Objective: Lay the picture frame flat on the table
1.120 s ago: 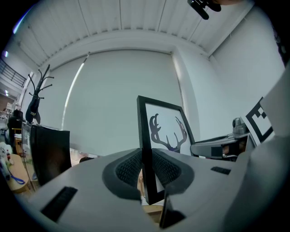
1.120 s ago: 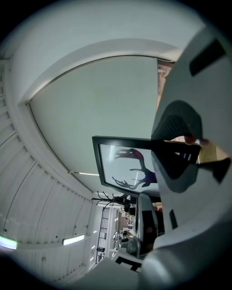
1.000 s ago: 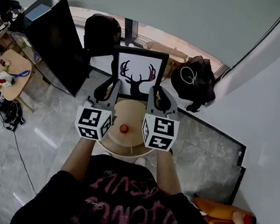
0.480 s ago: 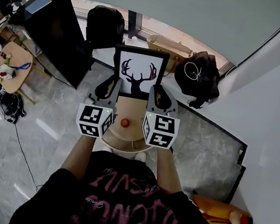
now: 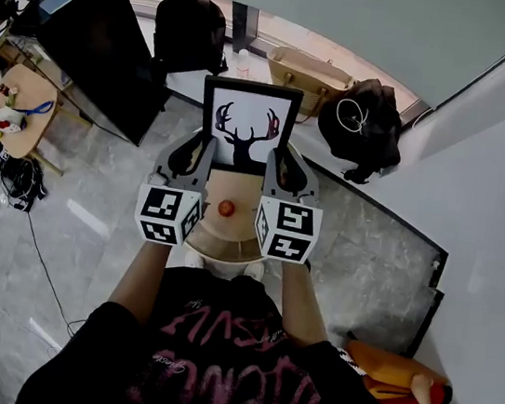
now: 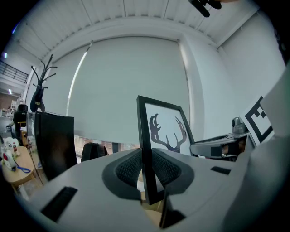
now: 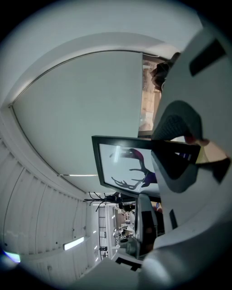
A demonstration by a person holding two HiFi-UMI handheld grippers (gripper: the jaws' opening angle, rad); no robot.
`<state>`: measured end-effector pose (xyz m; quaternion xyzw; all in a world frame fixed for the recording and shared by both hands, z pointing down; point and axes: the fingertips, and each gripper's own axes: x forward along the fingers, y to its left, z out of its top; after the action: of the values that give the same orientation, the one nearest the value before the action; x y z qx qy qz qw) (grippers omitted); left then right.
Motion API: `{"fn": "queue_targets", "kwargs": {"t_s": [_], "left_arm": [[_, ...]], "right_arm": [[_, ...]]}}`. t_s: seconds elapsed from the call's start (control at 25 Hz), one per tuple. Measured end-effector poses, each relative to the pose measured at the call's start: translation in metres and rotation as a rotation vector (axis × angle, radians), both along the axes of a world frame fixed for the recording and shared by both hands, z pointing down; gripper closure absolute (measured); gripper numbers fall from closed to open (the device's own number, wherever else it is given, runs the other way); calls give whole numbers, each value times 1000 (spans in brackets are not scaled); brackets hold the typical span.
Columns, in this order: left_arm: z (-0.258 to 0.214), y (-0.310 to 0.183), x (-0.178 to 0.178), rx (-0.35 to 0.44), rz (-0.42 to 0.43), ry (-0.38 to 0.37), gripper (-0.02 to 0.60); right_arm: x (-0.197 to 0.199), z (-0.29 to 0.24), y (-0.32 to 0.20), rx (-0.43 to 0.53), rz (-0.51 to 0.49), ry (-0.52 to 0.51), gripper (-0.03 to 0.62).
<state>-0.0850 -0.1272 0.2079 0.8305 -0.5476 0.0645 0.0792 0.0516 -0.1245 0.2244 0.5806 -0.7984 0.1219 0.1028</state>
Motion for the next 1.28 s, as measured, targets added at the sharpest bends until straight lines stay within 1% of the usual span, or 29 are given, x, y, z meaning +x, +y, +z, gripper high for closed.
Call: {"fn": "queue_targets", "kwargs": {"t_s": [0.6, 0.88, 1.28], "left_arm": [[42, 5, -8, -98, -15, 4, 508], [62, 21, -7, -126, -22, 3, 508], [79, 27, -9, -167, -33, -6, 508]], "right_arm": [[-8, 41, 4, -92, -18, 8, 514], [-7, 62, 19, -118, -28, 7, 514], [-9, 80, 24, -165, -44, 3, 514]]}}
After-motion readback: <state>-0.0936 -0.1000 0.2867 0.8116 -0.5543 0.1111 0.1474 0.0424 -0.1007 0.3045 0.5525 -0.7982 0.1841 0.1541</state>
